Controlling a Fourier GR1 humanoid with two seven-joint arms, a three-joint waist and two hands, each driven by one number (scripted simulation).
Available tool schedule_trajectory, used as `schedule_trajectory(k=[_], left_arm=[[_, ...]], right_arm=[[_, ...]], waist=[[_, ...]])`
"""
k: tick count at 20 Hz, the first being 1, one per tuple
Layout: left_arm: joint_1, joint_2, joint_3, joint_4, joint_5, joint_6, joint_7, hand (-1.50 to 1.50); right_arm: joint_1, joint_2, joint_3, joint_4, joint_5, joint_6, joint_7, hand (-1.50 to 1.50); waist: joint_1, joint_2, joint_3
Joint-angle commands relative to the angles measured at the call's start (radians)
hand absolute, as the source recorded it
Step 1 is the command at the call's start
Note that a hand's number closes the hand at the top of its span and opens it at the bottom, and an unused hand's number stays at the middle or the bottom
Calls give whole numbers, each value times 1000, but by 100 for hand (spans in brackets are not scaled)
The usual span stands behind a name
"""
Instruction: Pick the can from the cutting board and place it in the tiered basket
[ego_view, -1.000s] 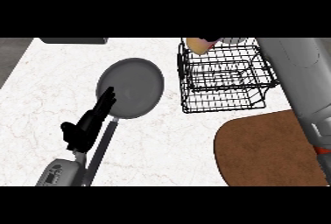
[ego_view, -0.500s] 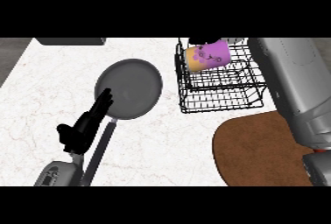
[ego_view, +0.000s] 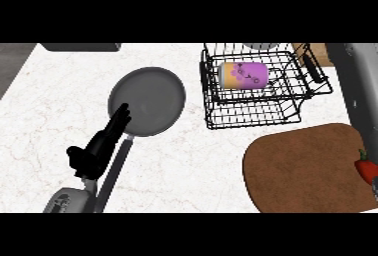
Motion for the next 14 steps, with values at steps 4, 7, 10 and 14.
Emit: schedule_trajectory(k=[4,7,10,14], left_arm=[[1,-9,-5,-18,-19,19,17,0],[-10,6,11,32,-11,-17,-29,0],[-17,21,28,-5,16,-33,22,0],[-39,-18,2,-9,-10,-2,43,0]], right_arm=[[80,-171,-132,-2,16,-152,-142,-150],[97,-273,-238,58,-61,-83,-233,-150],[131,-382,-319,117,-126,24,-287,-150],[207,-504,-384,245,-164,170,-402,-150]], waist=[[-7,1,2],[-1,9,1],[5,6,2],[12,10,3]])
